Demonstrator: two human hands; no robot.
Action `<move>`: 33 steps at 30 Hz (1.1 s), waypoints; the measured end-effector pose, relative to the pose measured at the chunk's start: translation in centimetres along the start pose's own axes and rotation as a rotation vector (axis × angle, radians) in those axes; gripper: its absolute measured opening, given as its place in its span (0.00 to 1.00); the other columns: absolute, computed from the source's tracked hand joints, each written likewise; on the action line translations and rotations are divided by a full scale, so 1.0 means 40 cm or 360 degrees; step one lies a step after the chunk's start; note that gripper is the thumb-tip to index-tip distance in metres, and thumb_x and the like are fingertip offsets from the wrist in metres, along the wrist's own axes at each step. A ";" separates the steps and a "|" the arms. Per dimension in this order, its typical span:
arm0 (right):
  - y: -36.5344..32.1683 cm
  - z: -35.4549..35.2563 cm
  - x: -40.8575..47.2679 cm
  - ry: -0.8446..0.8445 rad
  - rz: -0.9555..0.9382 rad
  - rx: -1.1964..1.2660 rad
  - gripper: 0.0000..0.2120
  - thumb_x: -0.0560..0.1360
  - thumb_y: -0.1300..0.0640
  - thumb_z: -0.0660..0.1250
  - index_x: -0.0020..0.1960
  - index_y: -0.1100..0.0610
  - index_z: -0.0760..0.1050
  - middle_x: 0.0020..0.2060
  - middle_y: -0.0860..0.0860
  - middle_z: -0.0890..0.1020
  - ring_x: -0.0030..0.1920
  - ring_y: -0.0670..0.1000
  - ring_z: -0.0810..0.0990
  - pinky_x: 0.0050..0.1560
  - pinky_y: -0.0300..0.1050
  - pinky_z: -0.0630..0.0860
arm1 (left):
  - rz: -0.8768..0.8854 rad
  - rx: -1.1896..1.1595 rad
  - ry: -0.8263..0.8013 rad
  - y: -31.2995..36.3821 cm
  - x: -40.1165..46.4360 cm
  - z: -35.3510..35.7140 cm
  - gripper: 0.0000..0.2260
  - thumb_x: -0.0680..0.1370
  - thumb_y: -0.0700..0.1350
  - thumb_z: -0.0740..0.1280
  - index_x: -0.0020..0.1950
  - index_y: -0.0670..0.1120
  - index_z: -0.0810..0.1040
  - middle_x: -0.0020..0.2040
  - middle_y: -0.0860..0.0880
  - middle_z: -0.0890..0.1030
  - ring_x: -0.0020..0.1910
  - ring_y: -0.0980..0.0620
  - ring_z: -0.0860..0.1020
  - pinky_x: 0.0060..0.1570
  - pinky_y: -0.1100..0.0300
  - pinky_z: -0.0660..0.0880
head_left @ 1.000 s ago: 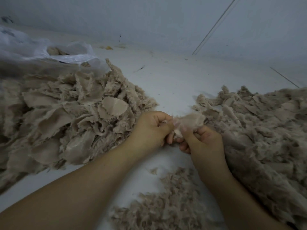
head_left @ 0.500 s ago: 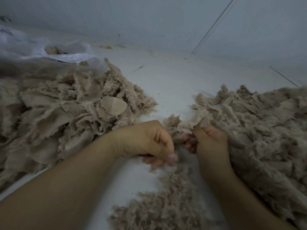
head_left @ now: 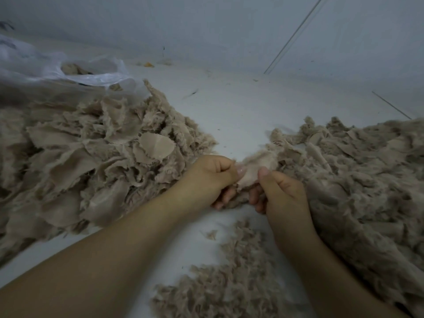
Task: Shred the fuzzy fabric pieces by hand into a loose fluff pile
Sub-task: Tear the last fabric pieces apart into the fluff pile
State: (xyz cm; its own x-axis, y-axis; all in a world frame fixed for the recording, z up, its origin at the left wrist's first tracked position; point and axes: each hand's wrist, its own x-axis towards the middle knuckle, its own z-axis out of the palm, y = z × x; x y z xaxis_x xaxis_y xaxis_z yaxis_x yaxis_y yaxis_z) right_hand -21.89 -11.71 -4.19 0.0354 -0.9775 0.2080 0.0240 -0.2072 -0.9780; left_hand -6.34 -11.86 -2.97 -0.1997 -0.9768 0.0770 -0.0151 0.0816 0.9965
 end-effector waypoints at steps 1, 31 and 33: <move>0.000 0.001 0.000 0.0026 0.0001 0.0031 0.23 0.83 0.57 0.59 0.30 0.53 0.77 0.24 0.51 0.77 0.22 0.45 0.70 0.25 0.35 0.68 | -0.0039 -0.0101 -0.0018 0.002 -0.001 -0.001 0.19 0.82 0.45 0.63 0.30 0.46 0.73 0.22 0.45 0.71 0.17 0.52 0.65 0.18 0.66 0.59; 0.001 0.002 0.005 0.0026 0.0081 0.0014 0.15 0.81 0.56 0.61 0.39 0.62 0.76 0.26 0.51 0.76 0.25 0.46 0.72 0.27 0.37 0.70 | 0.0200 0.0070 0.0039 0.008 0.001 0.005 0.17 0.83 0.41 0.59 0.33 0.41 0.70 0.23 0.46 0.67 0.20 0.53 0.63 0.22 0.64 0.62; -0.004 0.003 0.002 0.0000 0.0089 0.0029 0.20 0.78 0.47 0.63 0.38 0.63 0.77 0.28 0.55 0.79 0.27 0.51 0.76 0.28 0.42 0.74 | 0.0158 0.0075 -0.0211 0.011 -0.006 0.000 0.18 0.83 0.40 0.60 0.32 0.45 0.73 0.24 0.45 0.68 0.20 0.52 0.63 0.22 0.64 0.62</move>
State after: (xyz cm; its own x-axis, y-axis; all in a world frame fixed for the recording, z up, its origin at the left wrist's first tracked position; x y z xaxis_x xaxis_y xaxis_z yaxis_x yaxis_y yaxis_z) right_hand -21.77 -11.74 -4.00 0.0372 -0.9875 0.1532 0.0403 -0.1517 -0.9876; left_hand -6.30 -11.58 -2.55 -0.3297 -0.9292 0.1670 -0.0340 0.1884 0.9815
